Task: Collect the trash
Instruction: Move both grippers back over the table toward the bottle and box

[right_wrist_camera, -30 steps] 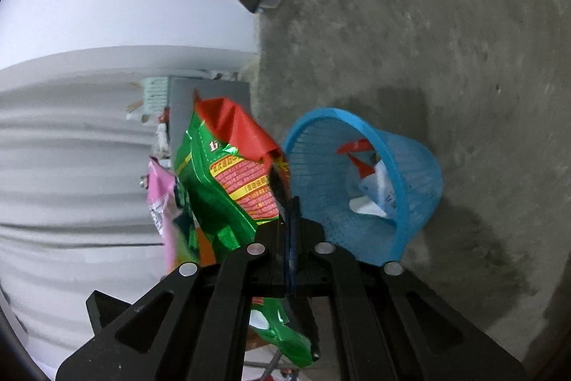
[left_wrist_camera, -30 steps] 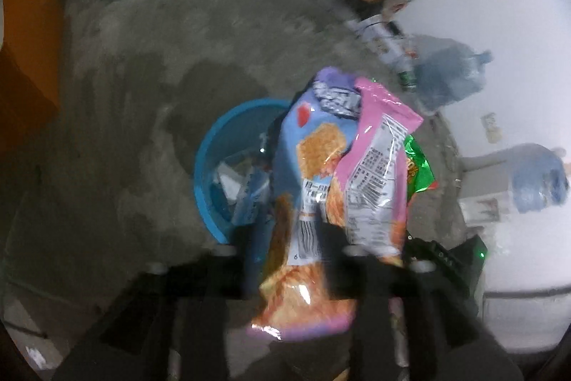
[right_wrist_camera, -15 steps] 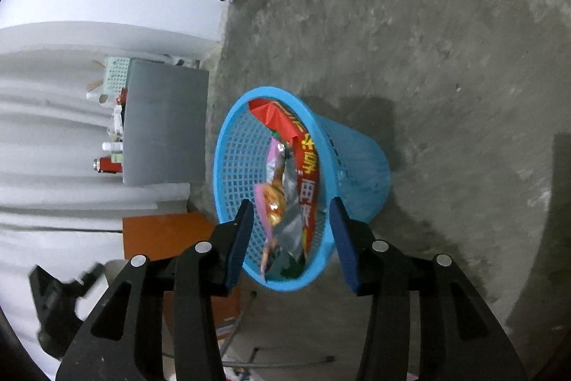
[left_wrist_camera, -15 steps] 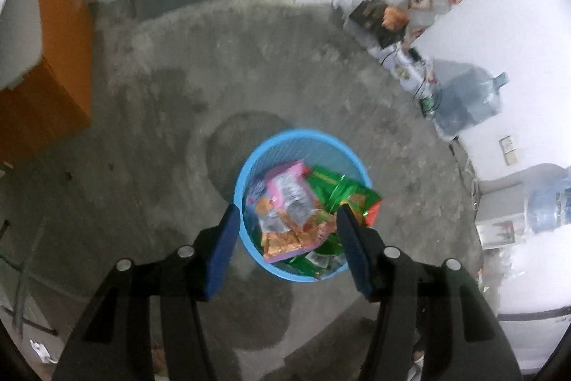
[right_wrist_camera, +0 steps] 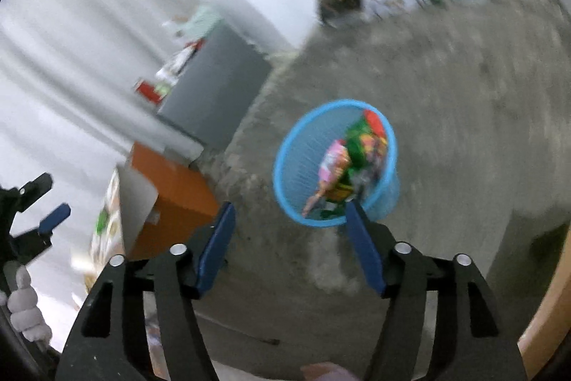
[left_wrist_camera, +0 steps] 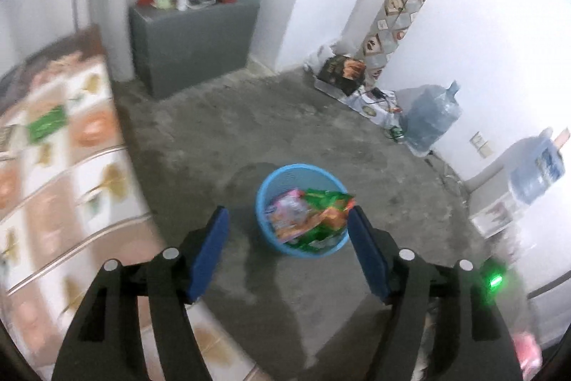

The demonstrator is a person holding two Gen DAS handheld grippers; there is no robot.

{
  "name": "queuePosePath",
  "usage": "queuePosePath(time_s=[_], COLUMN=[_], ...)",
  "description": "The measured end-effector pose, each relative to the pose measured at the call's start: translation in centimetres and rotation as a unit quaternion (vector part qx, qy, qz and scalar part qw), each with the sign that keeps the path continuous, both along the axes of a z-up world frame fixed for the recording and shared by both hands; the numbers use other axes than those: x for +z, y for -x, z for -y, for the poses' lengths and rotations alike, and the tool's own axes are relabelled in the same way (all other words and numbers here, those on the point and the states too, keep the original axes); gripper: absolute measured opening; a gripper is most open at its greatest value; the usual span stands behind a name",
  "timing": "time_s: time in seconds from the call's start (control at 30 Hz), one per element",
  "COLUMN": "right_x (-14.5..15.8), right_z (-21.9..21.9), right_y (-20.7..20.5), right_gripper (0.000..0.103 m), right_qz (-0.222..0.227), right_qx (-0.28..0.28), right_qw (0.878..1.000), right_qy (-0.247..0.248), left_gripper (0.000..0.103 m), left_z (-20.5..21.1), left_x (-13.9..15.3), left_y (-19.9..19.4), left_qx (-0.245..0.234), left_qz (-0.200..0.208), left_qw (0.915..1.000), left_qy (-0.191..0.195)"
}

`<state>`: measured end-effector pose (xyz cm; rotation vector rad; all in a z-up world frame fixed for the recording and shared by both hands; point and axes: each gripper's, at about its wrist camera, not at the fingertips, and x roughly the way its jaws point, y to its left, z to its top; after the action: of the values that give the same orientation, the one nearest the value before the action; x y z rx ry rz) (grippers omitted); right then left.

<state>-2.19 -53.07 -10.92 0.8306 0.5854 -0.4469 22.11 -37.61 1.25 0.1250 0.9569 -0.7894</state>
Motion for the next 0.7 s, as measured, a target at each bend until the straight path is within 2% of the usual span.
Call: queuePosePath(time_s=[0.1,0.17,0.23,0.33,0.5,0.63,0.7], right_x=[3.4,4.9,5.7,6.0,7.3,8.6,8.7], right_z=[-3.3,-5.0,-6.3,-7.9,-11.4,-14.8,-15.9], right_y=[0.3,0.5,0.7,-0.1,-0.9,-1.7,-2.1], right_gripper=[0.083,0.095,0.095,0.095,0.095,0.095,0.095], right_qz=[-0.001,0.000,0.011,-0.001,-0.021,-0.030,-0.032], right_qx=[0.016,0.017,0.028,0.039,0.060,0.083,0.102], right_qw=[0.997,0.994,0.992,0.991,0.983,0.971,0.967], right_qy=[0.076,0.109,0.121,0.126,0.170,0.223,0.230], left_gripper=[0.068,0.069,0.072,0.072,0.072,0.072,0.073], left_z=[-4.9,-7.8,-11.6,-16.1,-21.9,-26.3,-28.4], left_x=[0.3,0.3,0.4,0.2,-0.3,-0.6,-0.5], left_y=[1.7,2.5,3.6,4.9,7.0,8.4,9.0], left_qx=[0.024,0.047,0.086,0.138,0.179,0.207,0.220], left_qz=[0.001,-0.002,0.005,0.018,0.024,0.028,0.031], left_qw=[0.9997,0.9988,0.9962,0.9902,0.9832,0.9773,0.9740], left_qy=[0.001,0.010,0.019,0.018,0.025,0.034,0.044])
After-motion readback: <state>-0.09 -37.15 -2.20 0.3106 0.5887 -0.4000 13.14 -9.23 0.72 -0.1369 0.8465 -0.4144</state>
